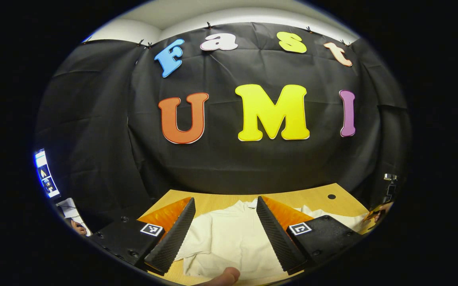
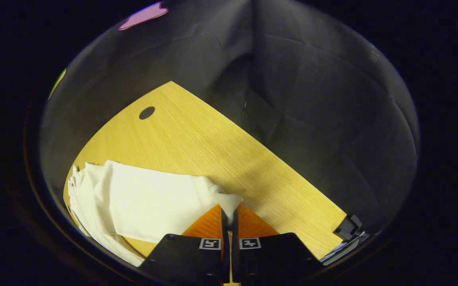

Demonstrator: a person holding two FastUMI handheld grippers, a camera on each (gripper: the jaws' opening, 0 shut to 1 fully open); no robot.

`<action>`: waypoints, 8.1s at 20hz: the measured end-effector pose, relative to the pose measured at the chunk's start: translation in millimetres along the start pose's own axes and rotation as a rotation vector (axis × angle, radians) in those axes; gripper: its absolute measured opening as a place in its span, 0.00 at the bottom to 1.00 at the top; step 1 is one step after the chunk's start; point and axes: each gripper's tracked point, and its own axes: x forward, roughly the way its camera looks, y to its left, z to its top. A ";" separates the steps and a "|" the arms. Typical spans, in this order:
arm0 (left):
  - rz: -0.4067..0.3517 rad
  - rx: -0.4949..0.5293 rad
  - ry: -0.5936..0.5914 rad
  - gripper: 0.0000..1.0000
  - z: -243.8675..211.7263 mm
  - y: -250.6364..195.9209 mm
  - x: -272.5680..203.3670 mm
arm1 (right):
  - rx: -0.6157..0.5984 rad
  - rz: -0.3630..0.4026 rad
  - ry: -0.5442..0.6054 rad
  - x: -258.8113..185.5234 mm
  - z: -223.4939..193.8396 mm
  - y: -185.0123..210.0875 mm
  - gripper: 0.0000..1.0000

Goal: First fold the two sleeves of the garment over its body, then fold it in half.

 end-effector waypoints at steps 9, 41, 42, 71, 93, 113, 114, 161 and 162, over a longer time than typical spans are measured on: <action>-0.046 -0.037 -0.017 0.99 -10.7 41.1 8.1 | -0.037 0.119 -0.109 -112.4 44.6 91.3 0.00; 0.035 -0.138 0.098 0.99 -91.5 165.2 7.6 | -0.765 0.509 0.112 -141.2 -296.9 599.2 0.01; 0.040 -0.143 0.102 0.99 -94.0 167.1 7.1 | -0.741 0.519 0.124 -141.8 -299.1 599.4 0.05; 0.595 -0.333 0.510 0.99 -295.7 339.5 -48.6 | -0.740 0.549 0.079 -245.8 -269.9 361.6 0.96; 0.491 -0.536 0.945 0.67 -371.9 357.9 -54.7 | -0.655 0.579 0.075 -291.2 -286.2 332.2 0.96; 0.348 -0.370 0.934 0.04 -229.5 275.3 24.1 | -0.415 0.544 0.088 -228.0 -193.7 220.4 0.96; 0.325 -0.351 0.916 0.04 -212.9 261.9 36.8 | -0.414 0.556 0.096 -225.7 -191.0 218.9 0.96; -0.318 -0.185 0.828 1.00 -136.6 -144.4 158.7 | -0.493 0.545 0.240 -167.4 -227.5 175.9 0.96; -0.295 -0.188 0.825 1.00 -138.3 -124.9 152.4 | -0.501 0.533 0.247 -166.6 -235.4 175.4 0.96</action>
